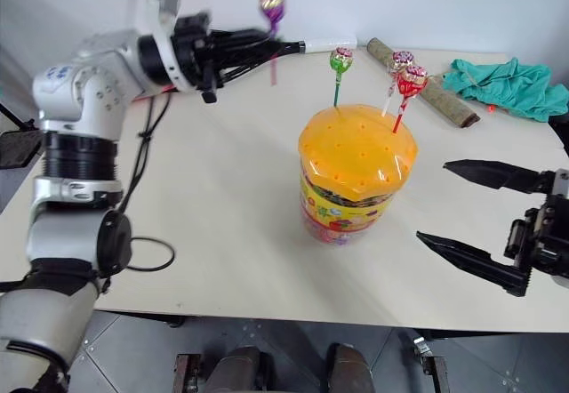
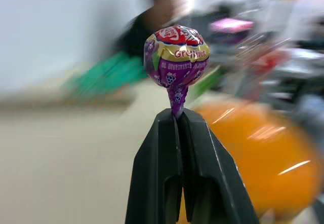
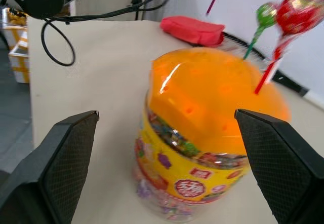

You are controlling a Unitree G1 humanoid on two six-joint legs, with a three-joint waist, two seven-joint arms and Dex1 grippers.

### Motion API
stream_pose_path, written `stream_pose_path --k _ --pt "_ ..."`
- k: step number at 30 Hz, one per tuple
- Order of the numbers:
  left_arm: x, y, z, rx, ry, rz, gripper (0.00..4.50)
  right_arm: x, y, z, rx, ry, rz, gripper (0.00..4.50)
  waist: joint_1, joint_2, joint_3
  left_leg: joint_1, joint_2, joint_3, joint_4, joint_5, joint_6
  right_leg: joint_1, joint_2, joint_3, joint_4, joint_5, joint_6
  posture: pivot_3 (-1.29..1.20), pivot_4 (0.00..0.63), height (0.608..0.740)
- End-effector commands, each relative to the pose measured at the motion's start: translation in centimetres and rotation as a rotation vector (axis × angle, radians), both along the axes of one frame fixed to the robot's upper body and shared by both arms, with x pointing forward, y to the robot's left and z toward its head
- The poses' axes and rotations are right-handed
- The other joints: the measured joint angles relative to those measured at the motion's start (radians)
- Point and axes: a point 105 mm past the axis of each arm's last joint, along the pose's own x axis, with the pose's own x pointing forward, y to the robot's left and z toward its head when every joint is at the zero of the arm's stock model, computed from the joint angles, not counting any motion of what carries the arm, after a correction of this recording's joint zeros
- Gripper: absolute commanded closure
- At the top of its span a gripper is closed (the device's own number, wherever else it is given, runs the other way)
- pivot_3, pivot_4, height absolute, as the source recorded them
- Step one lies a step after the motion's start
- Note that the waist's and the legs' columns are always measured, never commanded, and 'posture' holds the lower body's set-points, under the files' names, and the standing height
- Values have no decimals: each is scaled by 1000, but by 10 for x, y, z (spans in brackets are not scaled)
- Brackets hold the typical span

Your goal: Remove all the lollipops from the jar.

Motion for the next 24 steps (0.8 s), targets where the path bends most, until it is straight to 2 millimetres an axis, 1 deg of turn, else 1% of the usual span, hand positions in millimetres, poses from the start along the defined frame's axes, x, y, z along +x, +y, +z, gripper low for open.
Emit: stream_pose_path --k 1,2,3,4,6,8,10,13,15,16,18,24 --pt "19 39 -23 128 101 282 4488 4 1 2 2 -22 -2 0 3 -1 1 0 0 0 0 0 0 0 0 0 0 0 0 0 150 740" --pt "21 51 -36 167 140 342 4488 6 2 1 3 -20 -1 0 2 -1 1 0 0 0 1 0 0 0 0 0 0 0 0 0 150 740" --pt "21 56 -42 186 159 368 4488 6 1 0 3 -20 -1 0 3 -2 1 0 0 0 0 0 0 0 0 0 0 0 0 0 150 740" --pt "23 68 -59 251 212 436 4488 9 1 0 3 -18 0 0 4 -2 1 0 0 0 0 0 0 0 0 0 0 0 0 0 150 740" --pt "22 89 -86 365 295 546 4488 13 1 -1 1 -15 0 0 7 -2 1 0 0 0 0 0 0 0 0 0 0 0 0 0 150 740" --pt "20 111 -108 452 395 651 4488 16 1 -2 -3 -13 3 0 7 -2 1 0 0 0 1 0 0 0 0 0 0 0 0 0 150 740" --pt "17 125 -119 497 460 715 4488 18 1 -3 -5 -14 5 0 7 -3 2 -1 0 0 0 0 0 0 0 0 0 0 0 0 150 740" --pt "13 140 -129 547 527 781 4488 20 0 -3 -5 -13 7 0 8 -3 2 -1 0 0 1 0 0 0 0 0 0 0 0 0 150 740" --pt "8 146 -132 573 570 799 4009 21 0 -4 -6 -11 8 0 6 -3 2 -1 0 0 0 0 -1 0 0 0 0 0 0 0 150 740" --pt "5 147 -132 580 585 797 3838 22 0 -4 -7 -11 9 0 4 -3 2 -1 0 0 0 0 -1 0 0 0 0 0 0 0 150 740" --pt "2 148 -130 588 591 792 3194 23 -1 -4 -9 -11 9 0 4 -3 2 -1 0 1 0 0 -1 -1 0 0 0 0 0 0 150 740" --pt "-7 144 -100 591 539 760 1310 26 -4 -3 -13 -17 5 0 7 -3 2 -1 0 1 1 0 -1 -1 0 0 0 0 0 0 150 740"
